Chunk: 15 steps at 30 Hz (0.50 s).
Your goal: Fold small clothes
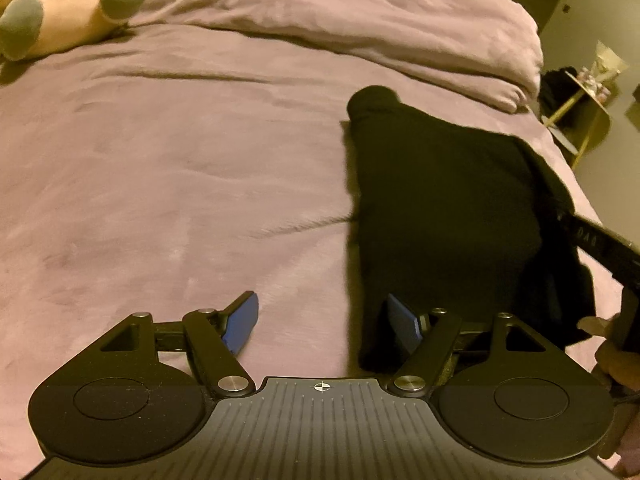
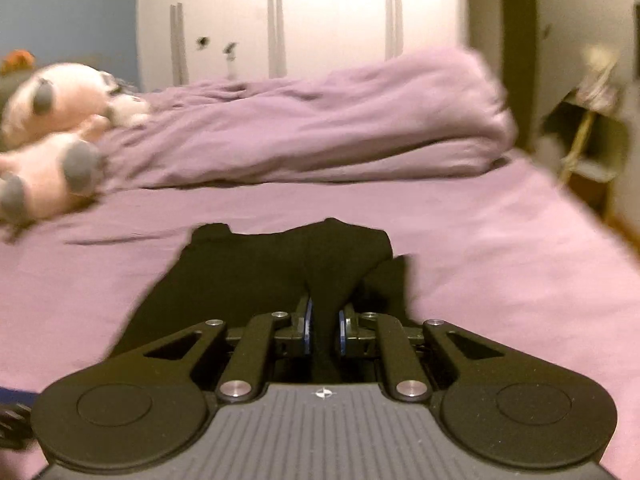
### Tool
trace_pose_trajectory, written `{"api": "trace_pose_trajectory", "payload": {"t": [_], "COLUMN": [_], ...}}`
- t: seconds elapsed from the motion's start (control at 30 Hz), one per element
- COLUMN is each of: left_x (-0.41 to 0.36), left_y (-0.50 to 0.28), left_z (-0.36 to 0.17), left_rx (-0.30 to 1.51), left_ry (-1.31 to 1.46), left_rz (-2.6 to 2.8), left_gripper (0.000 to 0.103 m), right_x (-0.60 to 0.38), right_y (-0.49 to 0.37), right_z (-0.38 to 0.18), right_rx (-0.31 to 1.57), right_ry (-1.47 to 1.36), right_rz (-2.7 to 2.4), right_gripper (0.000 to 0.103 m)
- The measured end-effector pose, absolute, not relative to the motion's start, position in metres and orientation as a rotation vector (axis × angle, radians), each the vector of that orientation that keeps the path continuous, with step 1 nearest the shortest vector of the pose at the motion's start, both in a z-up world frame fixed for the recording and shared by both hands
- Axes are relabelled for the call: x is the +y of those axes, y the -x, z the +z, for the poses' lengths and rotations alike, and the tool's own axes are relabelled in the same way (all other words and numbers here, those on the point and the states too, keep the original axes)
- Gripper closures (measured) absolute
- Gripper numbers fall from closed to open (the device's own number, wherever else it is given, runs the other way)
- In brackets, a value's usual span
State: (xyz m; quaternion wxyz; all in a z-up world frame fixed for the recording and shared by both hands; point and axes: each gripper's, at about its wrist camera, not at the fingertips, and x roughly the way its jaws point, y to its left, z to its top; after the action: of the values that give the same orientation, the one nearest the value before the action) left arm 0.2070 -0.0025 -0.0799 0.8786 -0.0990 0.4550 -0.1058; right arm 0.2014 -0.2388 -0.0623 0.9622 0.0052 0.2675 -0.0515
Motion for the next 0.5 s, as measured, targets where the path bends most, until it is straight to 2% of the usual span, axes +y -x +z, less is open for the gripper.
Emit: {"api": "trace_pose_trajectory", "payload": {"t": [0.1,0.13,0.17,0.2,0.27,0.3,0.5], "left_x": [-0.006,-0.005,-0.003,-0.001,0.003,0.005,0.008], "left_y": [-0.208,-0.207,-0.204,-0.202,-0.196,-0.193,-0.176], "left_z": [-0.084,-0.084,-0.085,-0.085,-0.085,-0.085,-0.099], "left_rx": [0.988,0.998,1.001,1.004,1.01,1.012,1.08], "left_ry": [0.23,0.246,0.259,0.264,0.289,0.313,0.569], "left_rz": [-0.237,-0.24,-0.243,-0.243,-0.249,-0.257,-0.384], "left_gripper": [0.026,0.026,0.026,0.026,0.026,0.026,0.026], "right_x": [-0.266,-0.279,-0.289,-0.298,-0.315,-0.321,-0.337], "right_y": [-0.203,-0.202,-0.199,-0.19,-0.163,-0.149,-0.073], "right_z": [-0.078,-0.085,-0.088,-0.088,-0.087,-0.086,-0.113], "right_rx": [0.637,0.685,0.704,0.698,0.662,0.646,0.654], "right_ry": [-0.086,-0.148,-0.217,-0.287,-0.441,-0.497,-0.819], "right_rz": [-0.126,-0.12,-0.111,-0.101,-0.066,-0.066,-0.045], "right_gripper": [0.089,0.085,0.078,0.075,0.057,0.053,0.051]}}
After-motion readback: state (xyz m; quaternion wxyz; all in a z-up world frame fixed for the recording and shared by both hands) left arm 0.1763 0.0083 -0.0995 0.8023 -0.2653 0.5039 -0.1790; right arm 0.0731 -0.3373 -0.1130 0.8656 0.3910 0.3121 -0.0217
